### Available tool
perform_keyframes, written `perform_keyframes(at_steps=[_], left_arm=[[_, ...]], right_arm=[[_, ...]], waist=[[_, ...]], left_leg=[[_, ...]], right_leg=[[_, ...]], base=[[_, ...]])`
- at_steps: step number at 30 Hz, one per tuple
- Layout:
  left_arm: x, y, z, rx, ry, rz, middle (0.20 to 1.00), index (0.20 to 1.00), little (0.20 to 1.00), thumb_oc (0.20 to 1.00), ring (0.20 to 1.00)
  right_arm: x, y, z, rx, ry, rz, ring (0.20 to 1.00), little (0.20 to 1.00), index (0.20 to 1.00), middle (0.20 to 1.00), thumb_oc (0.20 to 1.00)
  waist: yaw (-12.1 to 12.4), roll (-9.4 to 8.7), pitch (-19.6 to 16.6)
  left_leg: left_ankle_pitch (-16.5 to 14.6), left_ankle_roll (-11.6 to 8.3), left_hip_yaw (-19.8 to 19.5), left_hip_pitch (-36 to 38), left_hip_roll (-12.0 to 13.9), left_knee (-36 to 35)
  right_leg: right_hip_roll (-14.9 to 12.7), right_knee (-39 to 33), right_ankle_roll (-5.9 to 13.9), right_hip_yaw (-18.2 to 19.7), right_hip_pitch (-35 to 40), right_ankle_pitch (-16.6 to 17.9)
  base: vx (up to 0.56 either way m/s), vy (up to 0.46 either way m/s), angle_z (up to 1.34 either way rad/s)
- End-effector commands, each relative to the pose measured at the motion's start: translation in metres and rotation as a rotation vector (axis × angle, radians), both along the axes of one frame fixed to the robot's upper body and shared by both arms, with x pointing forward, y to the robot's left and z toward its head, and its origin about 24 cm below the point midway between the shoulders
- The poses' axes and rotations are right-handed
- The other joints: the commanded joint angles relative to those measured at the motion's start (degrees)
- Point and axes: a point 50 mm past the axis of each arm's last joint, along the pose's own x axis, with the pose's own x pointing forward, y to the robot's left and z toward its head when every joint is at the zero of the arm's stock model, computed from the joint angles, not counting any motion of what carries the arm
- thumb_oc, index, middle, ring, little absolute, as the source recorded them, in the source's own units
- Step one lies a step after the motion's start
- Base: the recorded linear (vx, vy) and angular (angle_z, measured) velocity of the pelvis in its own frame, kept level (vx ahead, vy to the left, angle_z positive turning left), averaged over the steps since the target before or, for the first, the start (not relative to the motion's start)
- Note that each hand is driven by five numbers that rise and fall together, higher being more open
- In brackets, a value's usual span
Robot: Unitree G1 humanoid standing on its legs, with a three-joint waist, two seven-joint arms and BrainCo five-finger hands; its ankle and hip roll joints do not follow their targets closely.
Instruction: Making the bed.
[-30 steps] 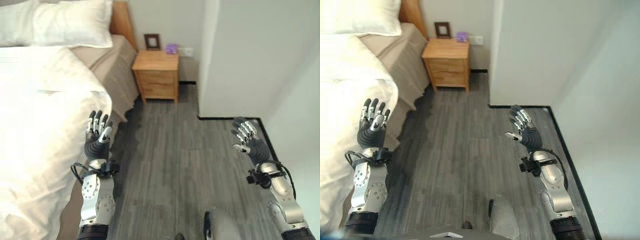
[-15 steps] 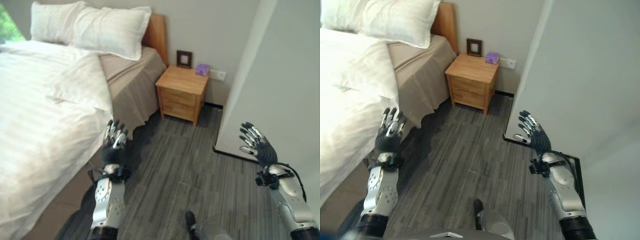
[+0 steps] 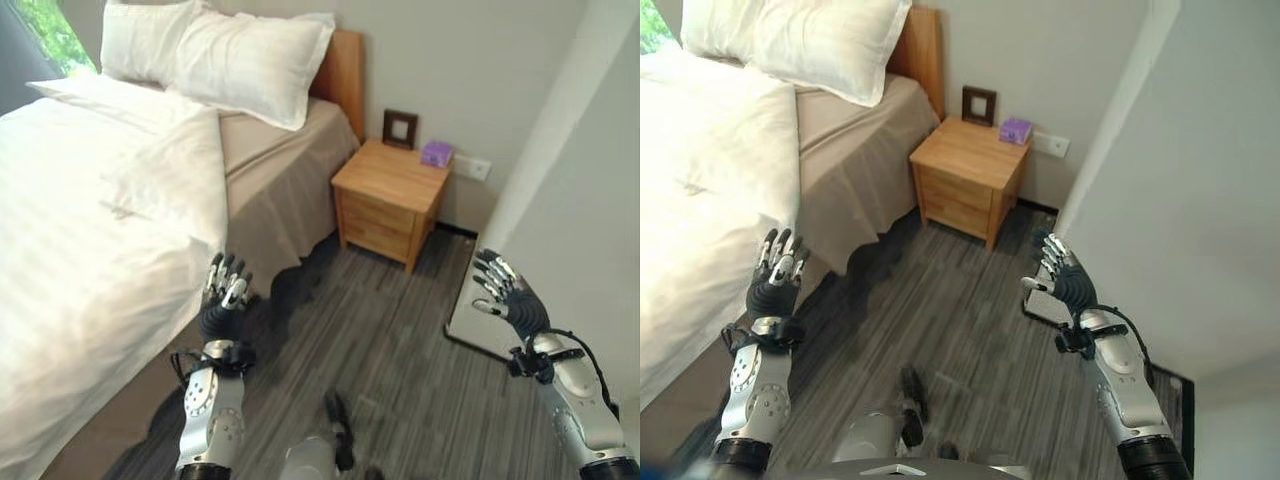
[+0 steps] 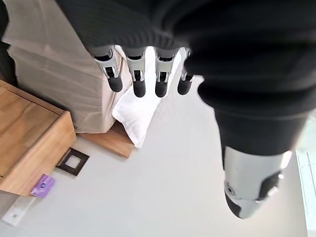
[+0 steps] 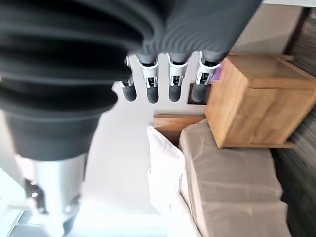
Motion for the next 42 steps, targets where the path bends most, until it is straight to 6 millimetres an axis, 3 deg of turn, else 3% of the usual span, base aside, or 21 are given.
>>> perform_keyframes(at_steps=[1, 3, 4, 6, 7, 9, 11, 12, 15, 16, 19, 23, 27, 29, 30, 31, 32, 33, 35, 38, 42], left_arm=[[0.008, 0.003, 0.031, 0.103, -0.12, -0.005, 1.0, 1.0, 1.0, 1.0, 1.0], [0.011, 0.004, 0.039, 0.117, -0.148, 0.001, 1.0, 1.0, 1.0, 1.0, 1.0], [0.011, 0.006, 0.041, 0.128, -0.155, 0.01, 1.0, 1.0, 1.0, 1.0, 1.0], [0.011, 0.007, 0.041, 0.153, -0.14, 0.01, 1.0, 1.0, 1.0, 1.0, 1.0], [0.011, 0.007, 0.041, 0.152, -0.14, 0.011, 1.0, 1.0, 1.0, 1.0, 1.0], [0.01, 0.009, 0.043, 0.158, -0.141, 0.007, 1.0, 1.0, 1.0, 1.0, 1.0], [0.007, 0.009, 0.038, 0.153, -0.122, -0.018, 1.0, 1.0, 1.0, 1.0, 1.0], [0.007, 0.009, 0.038, 0.153, -0.122, -0.018, 1.0, 1.0, 1.0, 1.0, 1.0], [0.007, 0.007, 0.031, 0.153, -0.097, -0.042, 1.0, 1.0, 1.0, 1.0, 1.0], [0.007, 0.007, 0.031, 0.153, -0.096, -0.043, 1.0, 1.0, 1.0, 1.0, 1.0], [0.012, 0.002, 0.035, 0.203, -0.113, -0.083, 1.0, 1.0, 1.0, 1.0, 1.0], [0.012, 0.0, 0.037, 0.199, -0.124, -0.086, 1.0, 1.0, 1.0, 1.0, 1.0], [0.013, -0.001, 0.028, 0.123, -0.104, -0.07, 1.0, 1.0, 1.0, 1.0, 1.0], [0.013, -0.001, 0.028, 0.123, -0.104, -0.07, 1.0, 1.0, 1.0, 1.0, 1.0], [0.018, -0.008, 0.03, 0.088, -0.117, -0.09, 1.0, 1.0, 1.0, 1.0, 1.0], [0.018, -0.008, 0.03, 0.088, -0.117, -0.09, 1.0, 1.0, 1.0, 1.0, 1.0], [0.02, -0.013, 0.028, 0.065, -0.112, -0.11, 1.0, 1.0, 1.0, 1.0, 1.0], [0.02, -0.013, 0.028, 0.066, -0.113, -0.11, 1.0, 1.0, 1.0, 1.0, 1.0], [0.019, -0.018, 0.024, 0.066, -0.092, -0.136, 1.0, 1.0, 1.0, 1.0, 1.0], [0.018, -0.019, 0.022, 0.085, -0.081, -0.142, 1.0, 1.0, 1.0, 1.0, 1.0], [0.016, -0.017, 0.022, 0.127, -0.071, -0.142, 1.0, 1.0, 1.0, 1.0, 1.0]], right_arm=[[0.004, 0.008, 0.024, -0.032, -0.129, 0.034, 1.0, 1.0, 1.0, 1.0, 1.0], [0.005, 0.014, 0.026, -0.007, -0.145, 0.048, 1.0, 1.0, 1.0, 1.0, 1.0], [0.007, 0.018, 0.028, -0.003, -0.158, 0.061, 1.0, 1.0, 1.0, 1.0, 1.0], [0.006, 0.019, 0.025, -0.008, -0.149, 0.049, 1.0, 1.0, 1.0, 1.0, 1.0], [0.006, 0.019, 0.025, -0.008, -0.149, 0.049, 1.0, 1.0, 1.0, 1.0, 1.0], [0.005, 0.018, 0.022, 0.006, -0.134, 0.043, 1.0, 1.0, 1.0, 1.0, 1.0], [0.0, 0.009, 0.019, -0.002, -0.119, 0.016, 1.0, 1.0, 1.0, 1.0, 1.0], [0.0, 0.009, 0.019, -0.002, -0.119, 0.016, 1.0, 1.0, 1.0, 1.0, 1.0], [-0.005, 0.002, 0.015, -0.009, -0.104, -0.011, 1.0, 1.0, 1.0, 1.0, 1.0], [-0.005, 0.001, 0.015, -0.009, -0.103, -0.012, 1.0, 1.0, 1.0, 1.0, 1.0], [-0.013, -0.008, 0.011, -0.029, -0.076, -0.038, 1.0, 1.0, 1.0, 1.0, 1.0], [-0.012, -0.007, 0.013, -0.027, -0.083, -0.026, 1.0, 1.0, 1.0, 1.0, 1.0], [-0.004, -0.004, 0.027, -0.031, -0.139, 0.0, 1.0, 1.0, 1.0, 1.0, 1.0], [-0.004, -0.004, 0.027, -0.031, -0.14, 0.0, 1.0, 1.0, 1.0, 1.0, 1.0], [-0.002, -0.007, 0.03, -0.025, -0.156, -0.015, 1.0, 1.0, 1.0, 1.0, 1.0], [-0.002, -0.007, 0.03, -0.025, -0.156, -0.015, 1.0, 1.0, 1.0, 1.0, 1.0], [-0.005, -0.011, 0.028, -0.01, -0.147, -0.029, 1.0, 1.0, 1.0, 1.0, 1.0], [-0.005, -0.011, 0.028, -0.01, -0.147, -0.029, 1.0, 1.0, 1.0, 1.0, 1.0], [-0.011, -0.013, 0.021, 0.023, -0.114, -0.05, 1.0, 1.0, 1.0, 1.0, 1.0], [-0.016, -0.013, 0.015, 0.058, -0.095, -0.068, 1.0, 1.0, 1.0, 1.0, 1.0], [-0.018, -0.012, 0.01, 0.067, -0.081, -0.087, 1.0, 1.0, 1.0, 1.0, 1.0]], waist=[[1.0, -4.33, -2.9], [0.6, -4.81, -2.0], [0.3, -3.92, -1.1], [-1.2, -2.26, 0.6], [-1.3, -2.41, 0.6], [-1.6, -1.5, 1.0], [-3.3, -0.6, 1.8], [-3.4, -0.44, 1.7], [-5.2, -1.04, 1.9], [-5.3, -0.93, 1.9], [-7.7, -1.76, 1.7], [-6.5, -2.41, 0.9], [-5.8, -1.34, 0.4], [-6.0, -1.31, 0.4], [-6.1, -1.43, 1.3], [-6.2, -1.42, 1.3], [-7.7, -1.73, 1.5], [-7.7, -1.78, 1.4], [-8.5, -1.53, 1.0], [-9.8, -0.59, 0.5], [-11.0, 1.0, -0.5]], left_leg=[[0.6, 0.09, 0.2, 2.3, 0.3, 0.6], [-1.3, 1.69, -1.1, 4.9, -0.6, 0.2], [-0.6, 2.13, -0.9, 6.6, 0.8, -0.1], [-2.3, 3.05, -3.9, 11.6, 1.4, -1.6], [-2.3, 3.1, -3.9, 11.6, 1.2, -1.7], [-2.9, 2.72, -5.8, 14.6, 1.4, -2.7], [-4.6, 1.8, -11.1, 18.6, 1.1, -4.0], [-4.4, 1.74, -11.1, 18.4, 1.3, -4.0], [-6.2, 0.06, -17.3, 20.9, 0.5, -5.7], [-6.3, 0.08, -17.4, 21.0, 0.6, -5.7], [-8.4, -1.43, -27.4, 22.7, 0.2, -6.5], [-8.3, -2.55, -31.2, 21.6, 1.2, -5.2], [-5.8, -4.97, -34.3, 18.4, 4.2, -1.3], [-5.9, -5.0, -34.5, 18.2, 4.2, -1.1], [-3.0, -6.49, -32.0, 14.4, 6.1, 4.5], [-3.1, -6.49, -32.0, 14.4, 6.1, 4.5], [-2.0, -6.58, -24.1, 14.1, 8.9, 6.1], [-1.7, -6.6, -24.1, 14.0, 8.9, 5.9], [-3.3, -5.94, -17.6, 13.1, 6.5, 3.7], [-4.7, -5.06, -14.7, 13.4, 4.0, 2.6], [-3.6, -4.36, -16.2, 16.7, 2.7, -6.3]], right_leg=[[-8.9, 12.4, 10.98, -3.6, 2.4, 4.0], [-9.2, 26.3, 16.24, -4.1, -2.7, 11.3], [-8.8, 30.9, 16.83, -5.1, -6.2, 14.2], [-9.5, 41.4, 15.82, -7.2, -13.4, 14.4], [-9.7, 41.7, 15.83, -7.2, -13.6, 14.2], [-12.9, 38.0, 13.66, -10.0, -16.3, 11.5], [-13.4, 31.9, 11.75, -8.4, -20.2, 6.8], [-13.2, 31.6, 11.65, -8.5, -20.2, 7.1], [-11.7, 15.8, 12.1, 1.7, -21.9, 8.5], [-11.7, 15.5, 12.14, 1.5, -21.6, 8.5], [-10.8, 5.9, 15.41, 12.3, -23.9, 14.1], [-11.5, 6.5, 14.44, 11.1, -21.8, 13.8], [-10.3, 4.1, 11.86, 7.5, -17.6, 12.4], [-10.3, 4.0, 11.83, 7.3, -17.6, 12.4], [-10.8, 2.7, 9.99, 3.1, -15.0, 11.5], [-10.8, 2.7, 9.99, 3.1, -15.0, 11.5], [-11.4, 1.8, 9.31, -0.2, -13.0, 11.3], [-11.5, 1.8, 9.29, -0.2, -13.1, 11.4], [-11.7, 0.9, 9.32, -2.3, -12.2, 11.3], [-11.4, 0.7, 9.5, -3.3, -12.8, 11.5], [-10.2, -2.2, 10.36, -3.9, -13.1, 12.8]], base=[[0.39, 0.092, -0.36], [0.23, 0.05, -0.36], [0.14, 0.006, -0.05], [0.36, 0.072, 0.39], [0.44, 0.103, 0.54], [0.29, 0.023, 0.77], [0.4, -0.031, 0.73], [0.36, -0.066, 0.94], [0.31, -0.106, 1.3], [0.32, -0.128, 1.09], [0.41, -0.228, 1.72], [0.15, -0.247, 1.01], [0.12, -0.342, 0.7], [0.01, -0.154, 0.48], [0.01, -0.229, 0.38], [0.01, -0.364, 0.97], [-0.01, -0.138, 1.19], [0.0, -0.166, 1.25], [-0.02, -0.081, 0.78], [-0.04, -0.022, 0.63], [-0.04, 0.06, 0.05]])
